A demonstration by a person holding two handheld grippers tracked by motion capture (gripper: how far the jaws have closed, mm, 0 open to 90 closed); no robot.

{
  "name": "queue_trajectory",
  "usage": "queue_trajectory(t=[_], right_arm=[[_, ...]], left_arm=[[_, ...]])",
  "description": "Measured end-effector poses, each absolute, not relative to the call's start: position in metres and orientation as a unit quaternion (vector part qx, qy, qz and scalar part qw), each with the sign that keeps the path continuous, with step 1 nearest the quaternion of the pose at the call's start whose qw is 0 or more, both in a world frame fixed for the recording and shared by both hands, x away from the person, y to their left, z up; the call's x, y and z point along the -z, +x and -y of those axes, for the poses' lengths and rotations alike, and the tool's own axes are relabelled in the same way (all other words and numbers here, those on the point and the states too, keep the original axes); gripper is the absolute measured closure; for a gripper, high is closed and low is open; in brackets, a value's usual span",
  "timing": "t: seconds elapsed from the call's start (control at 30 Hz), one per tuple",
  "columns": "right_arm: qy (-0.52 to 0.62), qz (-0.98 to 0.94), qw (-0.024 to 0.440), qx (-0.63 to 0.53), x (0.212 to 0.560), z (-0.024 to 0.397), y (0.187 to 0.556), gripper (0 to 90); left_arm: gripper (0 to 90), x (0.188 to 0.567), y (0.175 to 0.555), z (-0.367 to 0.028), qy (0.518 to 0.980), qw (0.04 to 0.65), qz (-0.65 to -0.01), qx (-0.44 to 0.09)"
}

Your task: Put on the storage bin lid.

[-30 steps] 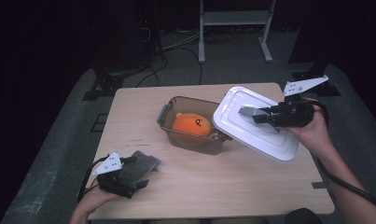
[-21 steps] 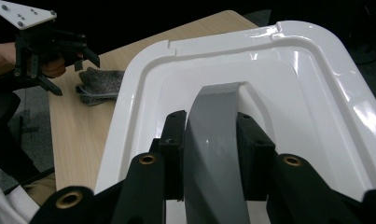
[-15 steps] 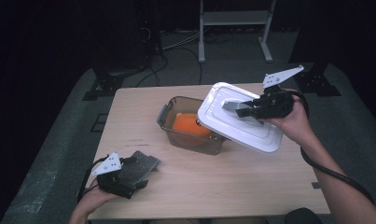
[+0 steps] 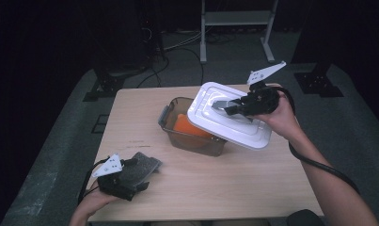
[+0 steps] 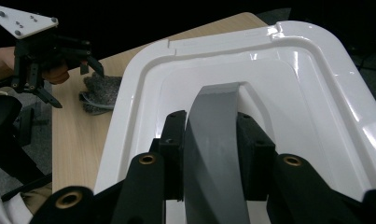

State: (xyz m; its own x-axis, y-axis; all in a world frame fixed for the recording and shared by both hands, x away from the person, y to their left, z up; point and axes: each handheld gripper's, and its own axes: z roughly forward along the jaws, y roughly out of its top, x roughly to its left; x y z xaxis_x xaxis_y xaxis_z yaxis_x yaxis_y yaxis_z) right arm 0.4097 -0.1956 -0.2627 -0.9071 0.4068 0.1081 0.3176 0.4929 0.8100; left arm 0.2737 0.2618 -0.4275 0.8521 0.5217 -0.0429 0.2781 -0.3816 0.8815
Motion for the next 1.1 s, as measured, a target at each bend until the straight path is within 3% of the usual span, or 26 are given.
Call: queue_trajectory(t=[1.1], right_arm=[[0.180, -0.878, 0.025, -0.443, 0.277, 0.126, 0.460, 66.3]], left_arm=[[2.5, 0.423, 0.271, -0.263, 0.818, 0.508, -0.240, -0.125]])
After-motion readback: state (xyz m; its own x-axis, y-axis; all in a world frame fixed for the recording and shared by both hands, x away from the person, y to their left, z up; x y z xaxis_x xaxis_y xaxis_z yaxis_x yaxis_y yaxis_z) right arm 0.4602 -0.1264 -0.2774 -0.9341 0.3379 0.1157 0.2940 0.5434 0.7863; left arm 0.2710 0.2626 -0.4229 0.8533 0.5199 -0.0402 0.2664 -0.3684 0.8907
